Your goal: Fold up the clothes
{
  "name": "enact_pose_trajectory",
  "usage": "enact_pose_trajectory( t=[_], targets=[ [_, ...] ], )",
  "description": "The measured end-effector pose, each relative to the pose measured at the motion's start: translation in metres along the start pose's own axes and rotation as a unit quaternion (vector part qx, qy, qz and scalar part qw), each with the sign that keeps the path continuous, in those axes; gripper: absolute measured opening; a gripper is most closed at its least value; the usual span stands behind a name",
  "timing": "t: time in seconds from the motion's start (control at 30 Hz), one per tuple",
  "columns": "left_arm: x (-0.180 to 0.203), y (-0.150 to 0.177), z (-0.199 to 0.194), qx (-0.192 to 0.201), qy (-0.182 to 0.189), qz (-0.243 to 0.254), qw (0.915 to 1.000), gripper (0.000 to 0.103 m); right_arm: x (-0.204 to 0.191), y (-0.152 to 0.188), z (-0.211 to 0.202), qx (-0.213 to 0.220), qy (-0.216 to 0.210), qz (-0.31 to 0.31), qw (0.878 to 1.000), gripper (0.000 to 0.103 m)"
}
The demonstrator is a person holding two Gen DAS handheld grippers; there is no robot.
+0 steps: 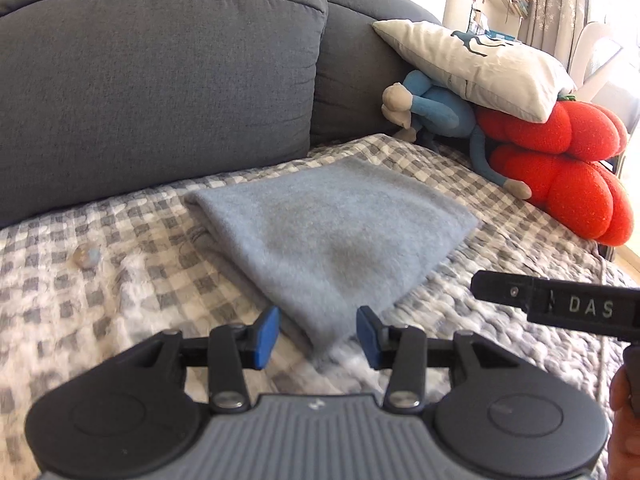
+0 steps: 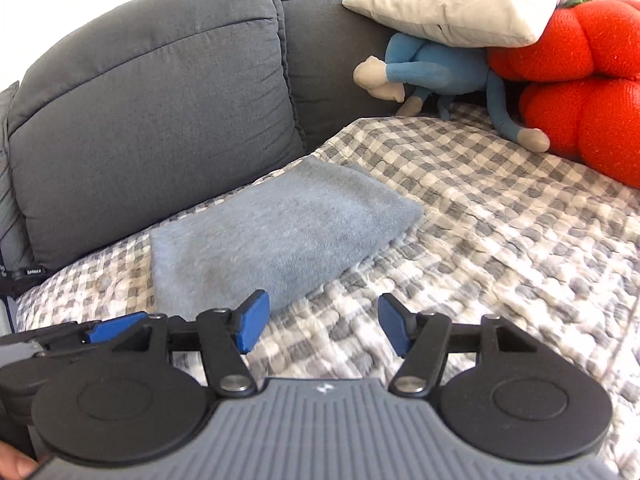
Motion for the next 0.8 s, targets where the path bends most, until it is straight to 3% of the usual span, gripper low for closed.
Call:
enact_pose_trajectory(
  t=[0.03, 0.1, 0.2, 0.27, 0.33, 0.47, 0.57, 0.63, 0.8],
  targets=[
    [0.003, 0.010, -0.008, -0.003, 0.001, 0.002, 1.0000, 0.055, -0.002, 0.007, -0.006, 0.005, 0.004, -0.003, 1.000, 0.067],
    [0.006, 0.024, -0.019, 0.005, -0.011, 0.007, 0.9999, 0.058, -0.003, 0.021, -0.013, 0.011, 0.015, -0.013, 1.000, 0.074],
    [0.004, 0.029, -0.033, 0.047, -0.052, 0.022, 0.9973, 0.067, -0.007, 0.040, -0.019, 0.015, 0.039, -0.056, 0.998, 0.079],
    [-0.001, 0.028, -0.033, 0.046, -0.065, 0.015, 0.9968, 0.068, -0.007, 0.050, -0.023, 0.017, 0.046, -0.085, 0.995, 0.094],
    [-0.002, 0.029, -0.032, 0.039, -0.064, 0.011, 0.9971, 0.068, -0.006, 0.053, -0.030, 0.031, 0.042, -0.098, 0.994, 0.101],
    [0.003, 0.039, -0.030, 0.035, -0.058, 0.029, 0.9973, 0.070, -0.003, 0.058, -0.032, 0.037, 0.039, -0.103, 0.993, 0.103],
    [-0.005, 0.043, -0.018, 0.032, -0.083, 0.016, 0.9959, 0.071, 0.002, 0.060, -0.034, 0.042, 0.040, -0.089, 0.994, 0.103],
    [-0.008, 0.045, -0.007, 0.012, -0.080, 0.002, 0.9967, 0.071, 0.007, 0.059, -0.031, 0.028, 0.031, -0.072, 0.997, 0.103],
    [-0.011, 0.048, -0.001, 0.031, -0.077, -0.019, 0.9964, 0.085, 0.022, 0.060, -0.018, -0.017, 0.019, -0.014, 1.000, 0.103]
  ],
)
Point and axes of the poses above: each gripper's, at about its wrist camera, not at the fingertips, and z roughly the way its jaws point, x to its right, y to its underside, the point moved 7 cm from there along z, roughly the way its jaws point, and after that the axes turned 12 degrees about -x, right-handed, at the moved point
